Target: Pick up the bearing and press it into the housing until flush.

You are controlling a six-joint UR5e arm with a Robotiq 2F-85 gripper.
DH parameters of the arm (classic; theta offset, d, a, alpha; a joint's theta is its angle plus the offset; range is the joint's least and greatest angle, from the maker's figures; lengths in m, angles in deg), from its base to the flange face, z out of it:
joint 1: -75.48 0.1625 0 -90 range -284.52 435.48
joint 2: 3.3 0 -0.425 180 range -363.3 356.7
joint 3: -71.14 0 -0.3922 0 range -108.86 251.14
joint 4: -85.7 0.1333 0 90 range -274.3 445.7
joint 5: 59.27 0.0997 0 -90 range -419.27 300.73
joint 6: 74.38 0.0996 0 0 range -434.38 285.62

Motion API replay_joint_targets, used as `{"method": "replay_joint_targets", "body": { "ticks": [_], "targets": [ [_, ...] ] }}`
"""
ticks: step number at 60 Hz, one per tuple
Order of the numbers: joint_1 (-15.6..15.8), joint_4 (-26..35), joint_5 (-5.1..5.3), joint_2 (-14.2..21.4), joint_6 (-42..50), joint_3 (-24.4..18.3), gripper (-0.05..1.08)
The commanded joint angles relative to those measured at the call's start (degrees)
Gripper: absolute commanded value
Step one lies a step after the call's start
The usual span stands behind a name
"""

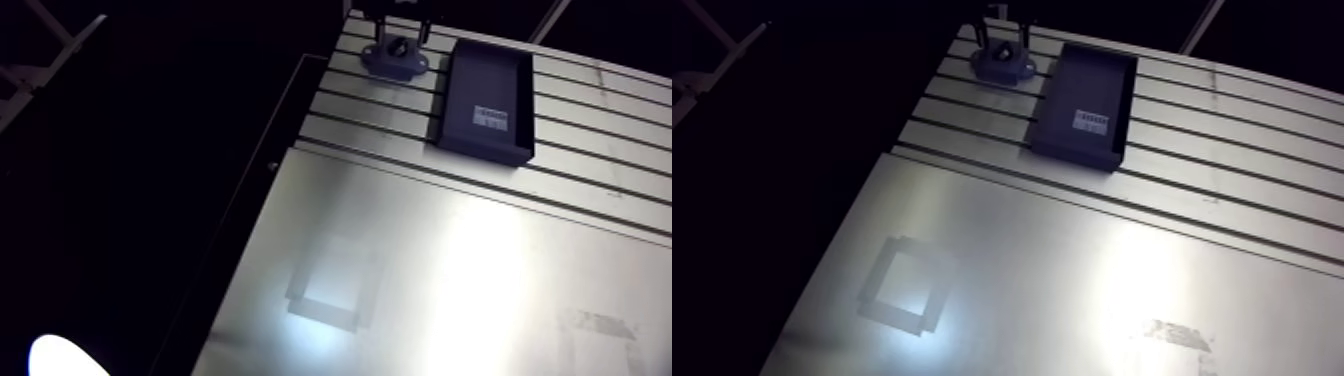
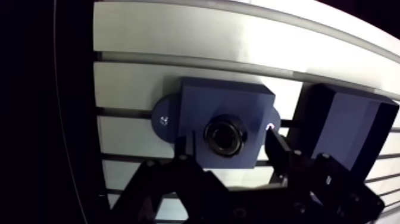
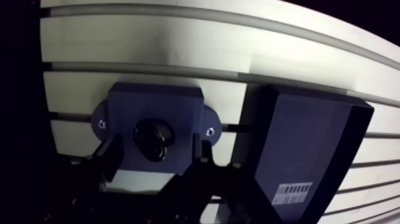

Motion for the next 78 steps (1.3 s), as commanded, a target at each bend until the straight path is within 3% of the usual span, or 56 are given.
{"method": "replay_joint_targets", "body": {
  "ticks": [1, 12, 17, 32, 34, 36, 38, 40, 48, 78],
  "targets": [
    [0.03, 0.01, -0.15, 0.02, -0.07, -0.01, 0.01],
    [0.03, 0.10, -0.06, 0.09, -0.07, 0.00, 0.02],
    [0.03, 0.10, 0.03, 0.37, -0.07, -0.09, 0.10],
    [0.82, 1.20, 0.12, 1.37, -0.16, -0.71, 0.12],
    [0.82, 1.39, 0.12, 1.64, -0.09, -0.71, 0.16],
    [0.82, 1.50, 0.20, 2.09, -0.08, -0.71, 0.34],
    [0.82, 1.50, 0.20, 2.09, -0.08, -0.71, 0.34],
    [0.82, 1.51, 0.28, 2.21, -0.07, -0.71, 0.51],
    [0.82, 1.67, 0.29, 2.46, -0.07, -0.80, 0.74],
    [0.66, 1.60, 0.47, 2.13, -0.15, -0.62, 0.91]
  ]
}}
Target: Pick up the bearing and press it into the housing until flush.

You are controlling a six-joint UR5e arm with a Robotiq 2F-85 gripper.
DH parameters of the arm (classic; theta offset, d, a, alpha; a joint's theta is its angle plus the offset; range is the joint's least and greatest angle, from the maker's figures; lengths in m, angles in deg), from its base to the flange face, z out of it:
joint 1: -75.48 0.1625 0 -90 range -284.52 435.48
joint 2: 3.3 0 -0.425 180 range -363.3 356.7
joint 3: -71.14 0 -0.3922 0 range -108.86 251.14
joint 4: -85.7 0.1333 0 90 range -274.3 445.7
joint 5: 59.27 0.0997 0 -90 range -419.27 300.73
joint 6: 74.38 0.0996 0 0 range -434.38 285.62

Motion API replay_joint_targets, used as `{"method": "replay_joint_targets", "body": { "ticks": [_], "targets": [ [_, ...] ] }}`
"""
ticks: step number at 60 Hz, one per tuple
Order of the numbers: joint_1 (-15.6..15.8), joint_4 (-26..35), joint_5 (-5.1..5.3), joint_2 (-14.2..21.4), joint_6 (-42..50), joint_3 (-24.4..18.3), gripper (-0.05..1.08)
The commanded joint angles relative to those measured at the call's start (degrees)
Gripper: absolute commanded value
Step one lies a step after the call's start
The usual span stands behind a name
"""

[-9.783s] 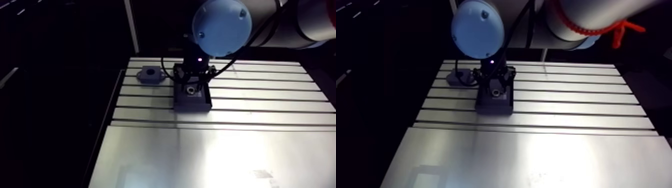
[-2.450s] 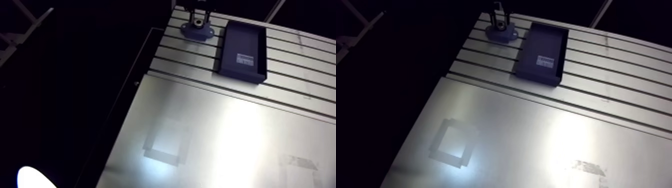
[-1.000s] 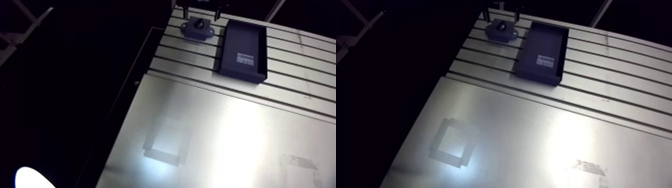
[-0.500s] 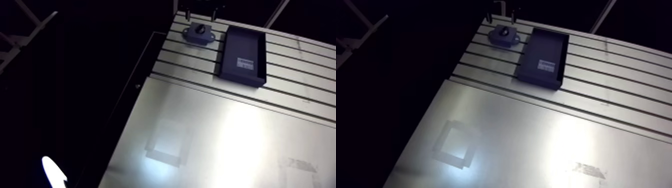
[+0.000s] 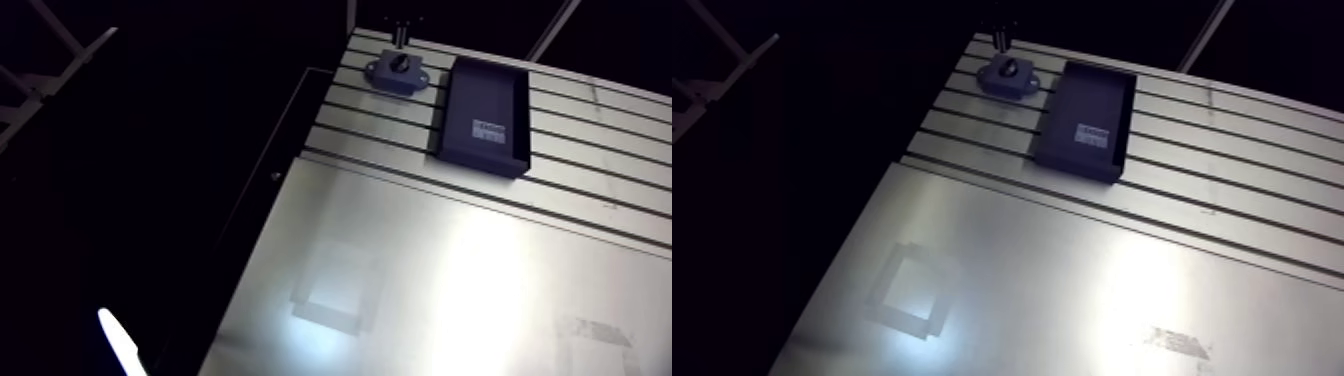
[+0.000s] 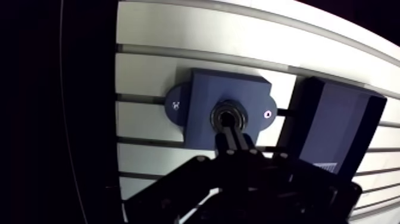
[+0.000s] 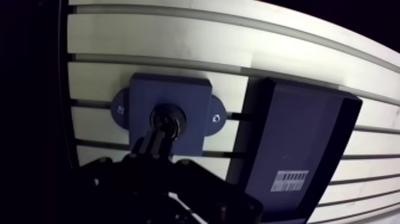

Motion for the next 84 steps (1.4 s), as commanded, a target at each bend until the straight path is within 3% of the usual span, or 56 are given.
{"method": "replay_joint_targets", "body": {
  "ticks": [1, 16, 84],
  "targets": [
    [-0.11, -0.09, 0.16, -0.34, -0.08, 0.08, 0.92],
    [-0.45, -0.35, -0.02, -0.62, 0.00, 0.33, 0.99],
    [-0.47, -0.78, -0.18, -1.41, -0.97, 0.78, 1.00]
  ]
}}
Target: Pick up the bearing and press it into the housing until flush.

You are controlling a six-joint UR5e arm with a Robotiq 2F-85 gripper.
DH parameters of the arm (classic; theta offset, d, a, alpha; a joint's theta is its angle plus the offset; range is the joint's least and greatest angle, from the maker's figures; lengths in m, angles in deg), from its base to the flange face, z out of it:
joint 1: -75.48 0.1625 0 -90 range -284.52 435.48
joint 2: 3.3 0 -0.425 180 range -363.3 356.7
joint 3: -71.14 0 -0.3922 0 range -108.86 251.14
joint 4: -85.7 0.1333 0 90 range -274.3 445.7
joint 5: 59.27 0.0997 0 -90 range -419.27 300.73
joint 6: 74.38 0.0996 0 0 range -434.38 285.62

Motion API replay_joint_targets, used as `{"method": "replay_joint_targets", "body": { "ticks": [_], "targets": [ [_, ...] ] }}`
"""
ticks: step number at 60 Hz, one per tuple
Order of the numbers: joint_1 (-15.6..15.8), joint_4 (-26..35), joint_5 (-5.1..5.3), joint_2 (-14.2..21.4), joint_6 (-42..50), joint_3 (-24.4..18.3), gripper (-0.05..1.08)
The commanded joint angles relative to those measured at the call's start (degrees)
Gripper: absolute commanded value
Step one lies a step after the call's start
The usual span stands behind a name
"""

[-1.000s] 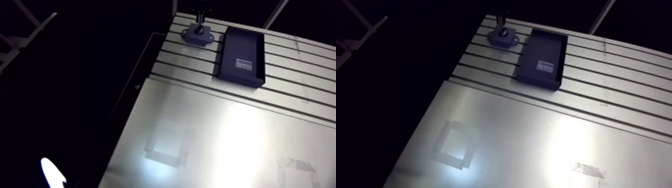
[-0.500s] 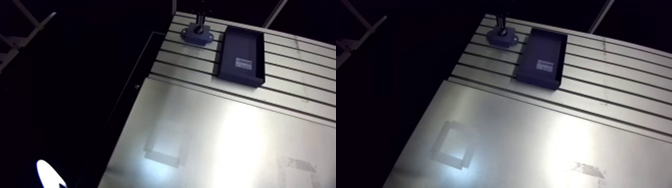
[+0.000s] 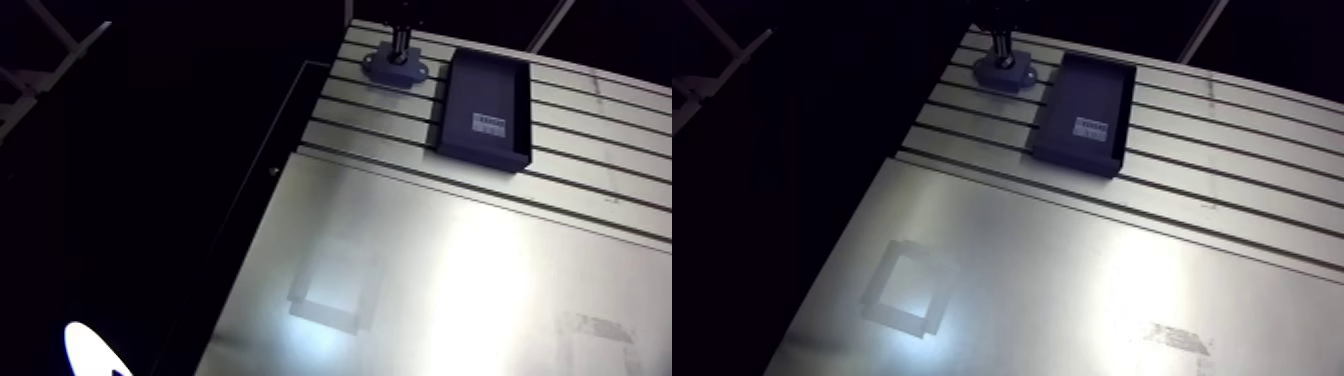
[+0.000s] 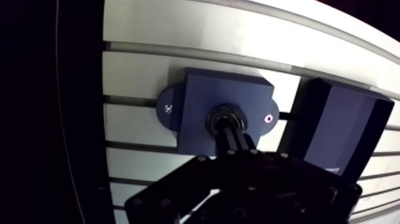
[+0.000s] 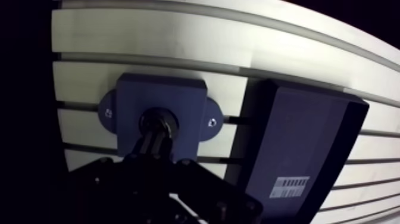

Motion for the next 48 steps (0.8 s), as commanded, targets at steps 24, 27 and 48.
{"method": "replay_joint_targets", "body": {
  "ticks": [24, 27, 48],
  "targets": [
    [0.01, -0.26, -0.07, -0.46, -0.03, 0.11, 1.00],
    [0.01, -0.26, -0.07, -0.54, -0.03, 0.11, 1.00],
    [-0.07, -0.26, -0.07, -0.55, -0.03, 0.04, 1.00]
  ]
}}
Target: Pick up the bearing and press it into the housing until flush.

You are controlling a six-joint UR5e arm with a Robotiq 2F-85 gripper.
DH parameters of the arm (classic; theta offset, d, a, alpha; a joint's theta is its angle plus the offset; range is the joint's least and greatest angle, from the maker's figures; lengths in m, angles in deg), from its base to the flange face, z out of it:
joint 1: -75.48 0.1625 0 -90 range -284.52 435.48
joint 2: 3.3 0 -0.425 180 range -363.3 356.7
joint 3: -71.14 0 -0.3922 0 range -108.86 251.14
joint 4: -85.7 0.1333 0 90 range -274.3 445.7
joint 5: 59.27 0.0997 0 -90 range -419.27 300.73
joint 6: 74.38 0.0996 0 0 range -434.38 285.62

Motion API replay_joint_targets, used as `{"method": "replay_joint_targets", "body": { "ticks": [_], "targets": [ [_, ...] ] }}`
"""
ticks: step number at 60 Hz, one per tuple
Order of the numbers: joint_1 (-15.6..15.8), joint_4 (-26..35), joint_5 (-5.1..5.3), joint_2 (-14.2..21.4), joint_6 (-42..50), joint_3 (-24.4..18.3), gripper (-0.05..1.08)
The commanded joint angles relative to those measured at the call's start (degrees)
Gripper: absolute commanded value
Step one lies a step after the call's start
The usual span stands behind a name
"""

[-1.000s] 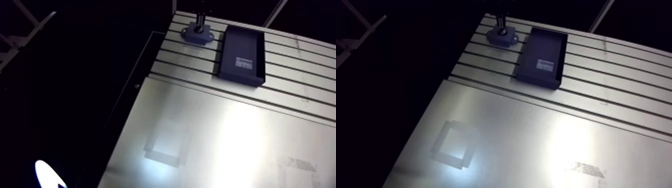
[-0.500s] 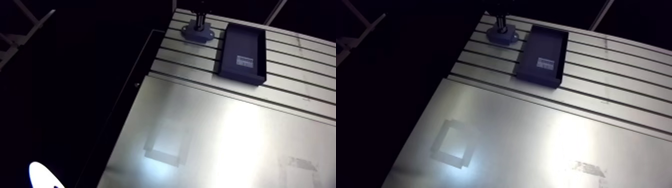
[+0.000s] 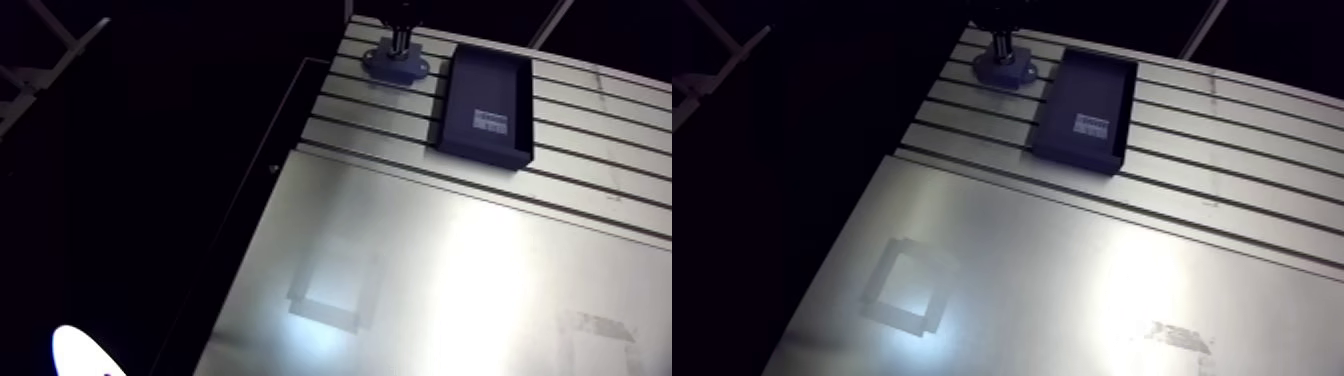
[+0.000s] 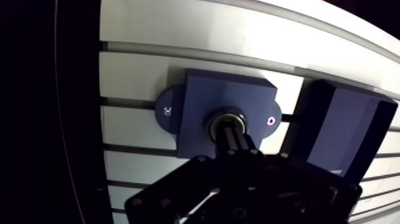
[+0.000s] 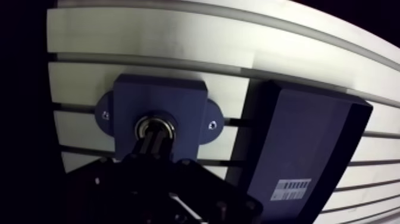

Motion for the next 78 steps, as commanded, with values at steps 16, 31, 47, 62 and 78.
{"method": "replay_joint_targets", "body": {
  "ticks": [16, 31, 47, 62, 78],
  "targets": [
    [-0.06, 0.00, 0.00, -0.11, 0.00, 0.00, 1.00],
    [-0.06, 0.00, 0.00, -0.20, 0.00, 0.17, 1.00],
    [-0.15, -0.01, 0.00, -0.20, 0.00, 0.18, 1.00],
    [-0.15, 0.00, 0.00, -0.20, 0.00, 0.09, 1.00],
    [-0.15, -0.09, 0.00, -0.11, -0.09, -0.08, 1.00]
  ]
}}
